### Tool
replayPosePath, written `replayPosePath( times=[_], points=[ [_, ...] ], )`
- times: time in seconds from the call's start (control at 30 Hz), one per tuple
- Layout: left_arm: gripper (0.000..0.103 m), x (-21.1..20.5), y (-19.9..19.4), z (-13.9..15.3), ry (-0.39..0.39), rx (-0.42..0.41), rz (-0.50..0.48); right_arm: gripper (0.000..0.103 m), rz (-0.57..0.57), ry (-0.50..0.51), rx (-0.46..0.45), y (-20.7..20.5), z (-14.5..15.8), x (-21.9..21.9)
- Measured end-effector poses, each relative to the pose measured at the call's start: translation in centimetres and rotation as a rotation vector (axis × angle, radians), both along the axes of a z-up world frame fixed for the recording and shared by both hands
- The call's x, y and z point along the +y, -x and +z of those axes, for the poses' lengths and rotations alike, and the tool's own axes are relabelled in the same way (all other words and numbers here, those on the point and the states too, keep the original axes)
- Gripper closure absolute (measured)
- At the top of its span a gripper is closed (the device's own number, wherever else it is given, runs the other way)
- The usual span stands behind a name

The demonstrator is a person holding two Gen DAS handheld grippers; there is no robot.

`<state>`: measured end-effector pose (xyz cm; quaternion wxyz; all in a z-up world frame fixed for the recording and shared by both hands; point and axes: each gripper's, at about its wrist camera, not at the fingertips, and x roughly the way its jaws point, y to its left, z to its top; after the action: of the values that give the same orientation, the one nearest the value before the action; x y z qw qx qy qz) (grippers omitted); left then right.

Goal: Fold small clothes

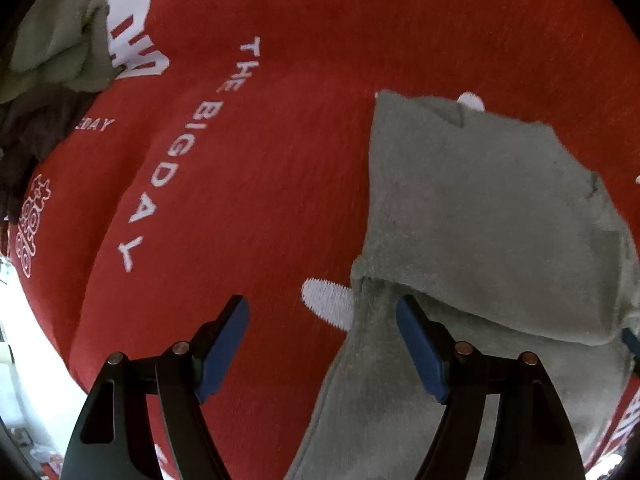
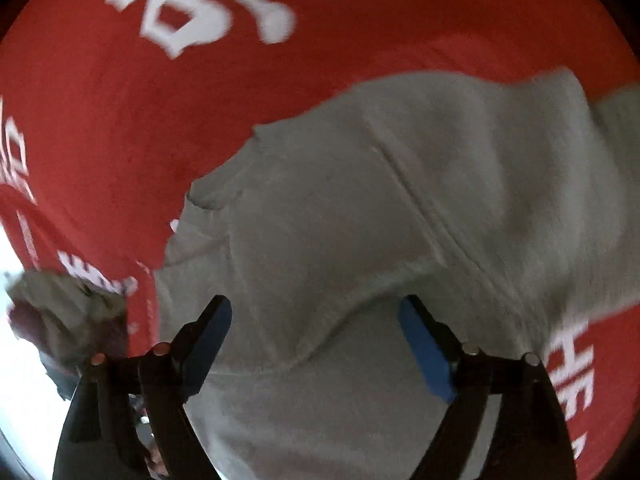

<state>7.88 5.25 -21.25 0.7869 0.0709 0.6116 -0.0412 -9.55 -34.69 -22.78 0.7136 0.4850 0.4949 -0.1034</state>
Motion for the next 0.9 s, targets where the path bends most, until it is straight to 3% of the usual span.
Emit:
replayPosePath(
  times=[0.17,0.2,0.27,0.3,0.4,0.5,0.57,0.6,0.67,0.8,0.9],
  points=[
    [0.026,-2.1,-2.4,0.9,-0.008,-0.04,-0.047,0.015,-0.145,-0.12,-0.057,0.3,-1.8,-0.8],
    [0.026,-2.7,-2.9,0.6,-0.007,-0.04,-0.056,0.022,-0.148,-0.124,-0.057,-0.1,-1.8,-0.9],
    [0.026,-4.4,-3.8,0.0,-0.022,-0.048,-0.072,0.077,-0.123,-0.14,-0.047,-1.7,-1.5,-0.9],
    [0.026,-5.3,-4.2,-0.3,-0.026,-0.05,-0.083,0.095,-0.101,-0.144,-0.029,-2.5,-1.6,-0.8],
    [0.026,-7.1,-4.7,-0.3,-0.046,-0.104,-0.1,0.095,-0.027,-0.115,-0.067,-5.2,-0.4,-0.2],
    [0.026,-7.8,-5.3,-1.4,-0.108,-0.133,-0.106,0.095,0.078,-0.008,-0.219,-7.7,3.5,-0.3],
    [0.026,-7.5,-5.9,-2.6,-0.144,-0.12,-0.093,0.095,0.08,0.032,-0.259,-7.9,4.6,-1.5],
    [0.025,-7.0,-6.1,-3.0,-0.149,-0.125,-0.078,0.095,0.069,0.035,-0.25,-7.7,4.4,-2.0],
    [0.014,-6.4,-6.5,-3.1,-0.153,-0.13,-0.05,0.095,0.049,0.038,-0.174,-6.6,2.3,-3.1],
    [0.014,-5.0,-7.3,-2.5,-0.139,-0.094,-0.016,0.093,0.043,0.043,0.019,-3.1,-1.5,-3.4],
    [0.014,-4.8,-7.8,-1.3,-0.111,-0.118,-0.035,0.086,-0.015,0.031,0.031,-0.3,-1.6,-3.4]
  ],
)
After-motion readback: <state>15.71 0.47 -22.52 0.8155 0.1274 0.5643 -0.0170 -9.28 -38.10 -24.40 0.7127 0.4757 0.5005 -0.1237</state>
